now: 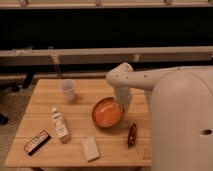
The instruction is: Drag the ceramic bowl in a circle
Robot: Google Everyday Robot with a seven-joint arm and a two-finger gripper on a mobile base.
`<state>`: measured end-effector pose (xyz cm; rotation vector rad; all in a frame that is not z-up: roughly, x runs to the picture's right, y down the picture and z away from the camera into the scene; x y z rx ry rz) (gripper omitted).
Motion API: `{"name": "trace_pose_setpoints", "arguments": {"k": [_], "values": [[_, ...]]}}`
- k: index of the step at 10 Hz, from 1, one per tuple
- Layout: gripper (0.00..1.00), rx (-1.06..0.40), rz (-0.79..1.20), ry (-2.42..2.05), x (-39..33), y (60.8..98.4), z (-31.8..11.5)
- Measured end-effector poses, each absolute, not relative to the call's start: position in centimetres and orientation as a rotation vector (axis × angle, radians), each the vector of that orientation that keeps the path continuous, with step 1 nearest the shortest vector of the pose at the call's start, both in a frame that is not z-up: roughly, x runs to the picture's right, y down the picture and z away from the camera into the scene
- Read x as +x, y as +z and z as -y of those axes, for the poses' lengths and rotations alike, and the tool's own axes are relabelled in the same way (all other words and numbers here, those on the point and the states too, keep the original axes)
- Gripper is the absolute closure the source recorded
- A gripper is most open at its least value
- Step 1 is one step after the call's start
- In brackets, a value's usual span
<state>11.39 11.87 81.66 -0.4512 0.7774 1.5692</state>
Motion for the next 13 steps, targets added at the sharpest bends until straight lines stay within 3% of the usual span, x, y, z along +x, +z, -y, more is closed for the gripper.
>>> {"name": "trace_pose_setpoints", "arguments": {"k": [5,13], "values": [[1.00,-0.378,-0.887,1.771,17.9,83.1,-10.7],[1.00,-0.363,-0.798,1.741,11.7,85.4,-7.7]]}}
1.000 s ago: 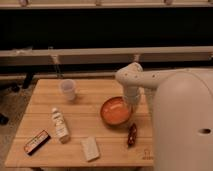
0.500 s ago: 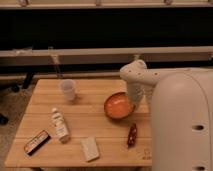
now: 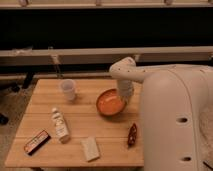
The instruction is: Drag the ceramic bowl in a circle
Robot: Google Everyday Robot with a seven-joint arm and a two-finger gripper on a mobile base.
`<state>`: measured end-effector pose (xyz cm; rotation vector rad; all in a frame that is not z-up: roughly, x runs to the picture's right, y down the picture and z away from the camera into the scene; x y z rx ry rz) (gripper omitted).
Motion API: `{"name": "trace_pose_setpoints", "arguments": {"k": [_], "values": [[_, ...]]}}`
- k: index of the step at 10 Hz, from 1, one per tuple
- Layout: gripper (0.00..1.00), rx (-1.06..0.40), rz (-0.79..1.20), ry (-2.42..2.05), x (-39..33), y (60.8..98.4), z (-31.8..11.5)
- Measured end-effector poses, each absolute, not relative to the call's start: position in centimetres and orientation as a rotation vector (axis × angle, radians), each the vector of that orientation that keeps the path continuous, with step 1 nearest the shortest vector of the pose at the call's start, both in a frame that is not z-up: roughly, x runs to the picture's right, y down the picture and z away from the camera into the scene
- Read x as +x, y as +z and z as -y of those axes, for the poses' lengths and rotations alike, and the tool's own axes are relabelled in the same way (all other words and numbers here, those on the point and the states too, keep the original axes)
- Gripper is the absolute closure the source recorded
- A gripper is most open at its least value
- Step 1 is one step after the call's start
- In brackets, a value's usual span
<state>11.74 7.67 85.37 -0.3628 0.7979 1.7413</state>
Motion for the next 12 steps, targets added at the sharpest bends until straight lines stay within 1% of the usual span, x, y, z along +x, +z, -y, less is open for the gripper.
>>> {"name": "trace_pose_setpoints", "arguments": {"k": [3,7,12], "values": [[1.00,-0.374,-0.753,1.669,8.5,85.8,-7.2],[1.00,-0.412,-0.689,1.515,3.3,84.3,-8.9],[1.00,-0.450,-0.675,1.358,2.1,82.4,-11.2]]}}
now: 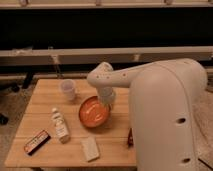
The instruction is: Drag the ceramic bowl in a circle
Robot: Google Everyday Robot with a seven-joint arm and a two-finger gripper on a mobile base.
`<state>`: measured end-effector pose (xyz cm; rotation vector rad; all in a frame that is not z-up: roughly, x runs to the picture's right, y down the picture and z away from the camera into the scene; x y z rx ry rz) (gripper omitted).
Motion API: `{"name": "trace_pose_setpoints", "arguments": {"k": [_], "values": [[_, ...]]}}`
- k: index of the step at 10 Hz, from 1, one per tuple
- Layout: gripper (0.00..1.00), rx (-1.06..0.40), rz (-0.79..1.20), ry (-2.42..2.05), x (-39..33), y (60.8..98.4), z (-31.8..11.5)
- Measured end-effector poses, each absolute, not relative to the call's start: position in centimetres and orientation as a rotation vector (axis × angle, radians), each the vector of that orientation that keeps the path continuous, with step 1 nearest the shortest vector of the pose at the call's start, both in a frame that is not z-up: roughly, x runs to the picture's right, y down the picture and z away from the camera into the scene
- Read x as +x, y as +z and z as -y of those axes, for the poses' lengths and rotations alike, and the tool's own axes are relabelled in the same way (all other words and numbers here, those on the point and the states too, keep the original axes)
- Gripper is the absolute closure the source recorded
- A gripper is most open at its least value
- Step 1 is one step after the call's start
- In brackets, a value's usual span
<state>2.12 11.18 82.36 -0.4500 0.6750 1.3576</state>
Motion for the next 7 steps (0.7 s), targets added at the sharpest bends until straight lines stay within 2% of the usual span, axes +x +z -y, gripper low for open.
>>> {"name": "trace_pose_setpoints", "arguments": {"k": [7], "values": [[1.00,-0.510,-0.777,1.395,9.2,81.9,-12.4]]}}
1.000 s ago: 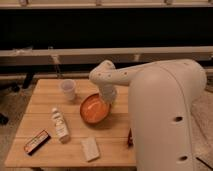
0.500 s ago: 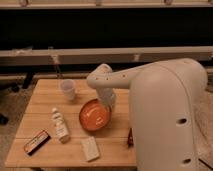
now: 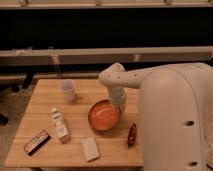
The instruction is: Drag the ceramic bowl in a circle
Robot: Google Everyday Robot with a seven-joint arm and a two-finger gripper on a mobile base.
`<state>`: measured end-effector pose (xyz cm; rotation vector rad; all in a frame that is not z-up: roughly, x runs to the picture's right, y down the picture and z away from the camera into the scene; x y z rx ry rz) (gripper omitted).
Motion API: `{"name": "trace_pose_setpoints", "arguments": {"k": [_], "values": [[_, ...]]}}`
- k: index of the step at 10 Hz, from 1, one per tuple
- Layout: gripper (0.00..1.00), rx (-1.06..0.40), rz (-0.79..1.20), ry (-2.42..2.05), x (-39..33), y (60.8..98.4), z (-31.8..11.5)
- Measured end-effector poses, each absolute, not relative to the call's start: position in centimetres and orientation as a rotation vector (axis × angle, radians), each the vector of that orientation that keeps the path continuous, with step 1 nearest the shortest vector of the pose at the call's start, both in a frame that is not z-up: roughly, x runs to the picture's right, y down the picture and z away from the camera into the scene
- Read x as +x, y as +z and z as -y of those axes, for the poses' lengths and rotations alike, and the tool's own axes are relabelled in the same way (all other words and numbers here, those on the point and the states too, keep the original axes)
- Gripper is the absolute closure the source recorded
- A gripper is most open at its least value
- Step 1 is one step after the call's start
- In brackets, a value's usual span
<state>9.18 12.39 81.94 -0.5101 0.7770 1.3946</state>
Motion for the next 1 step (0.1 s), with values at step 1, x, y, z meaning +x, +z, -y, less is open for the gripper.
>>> {"name": "trace_pose_setpoints", "arguments": {"k": [1], "values": [[1.00,-0.505,-0.772,1.388,9.37,81.85,-12.45]]}}
